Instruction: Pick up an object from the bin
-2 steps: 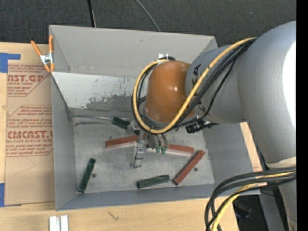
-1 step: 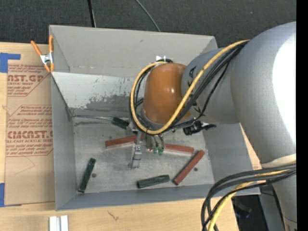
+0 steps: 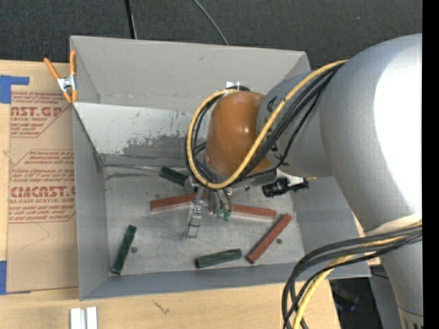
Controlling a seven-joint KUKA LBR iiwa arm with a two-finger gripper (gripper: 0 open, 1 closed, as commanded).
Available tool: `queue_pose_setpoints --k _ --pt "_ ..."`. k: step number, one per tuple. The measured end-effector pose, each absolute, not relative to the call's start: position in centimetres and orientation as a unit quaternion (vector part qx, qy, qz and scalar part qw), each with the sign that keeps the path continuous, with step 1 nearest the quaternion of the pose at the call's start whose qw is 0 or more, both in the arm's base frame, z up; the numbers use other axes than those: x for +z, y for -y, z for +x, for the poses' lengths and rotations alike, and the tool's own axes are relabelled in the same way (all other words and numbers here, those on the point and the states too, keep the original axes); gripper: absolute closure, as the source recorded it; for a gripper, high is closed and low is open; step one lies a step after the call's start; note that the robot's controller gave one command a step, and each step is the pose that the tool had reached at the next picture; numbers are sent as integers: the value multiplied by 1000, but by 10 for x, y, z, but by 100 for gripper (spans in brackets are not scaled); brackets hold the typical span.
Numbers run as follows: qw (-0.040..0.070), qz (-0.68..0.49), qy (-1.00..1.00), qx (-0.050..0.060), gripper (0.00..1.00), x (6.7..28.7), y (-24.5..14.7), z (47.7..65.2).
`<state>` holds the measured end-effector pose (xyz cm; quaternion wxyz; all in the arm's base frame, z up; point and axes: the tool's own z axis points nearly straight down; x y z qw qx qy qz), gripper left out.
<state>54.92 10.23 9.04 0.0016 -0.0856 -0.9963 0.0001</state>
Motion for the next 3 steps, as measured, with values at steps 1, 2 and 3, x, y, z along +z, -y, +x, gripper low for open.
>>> queue_pose_setpoints --k 1,2,3 --pt "-1 -62 998 -1 100 71 -113 566" --pt "-1 -62 998 -1 100 71 -113 566" --pt "0 -87 996 0 100 175 -107 548"
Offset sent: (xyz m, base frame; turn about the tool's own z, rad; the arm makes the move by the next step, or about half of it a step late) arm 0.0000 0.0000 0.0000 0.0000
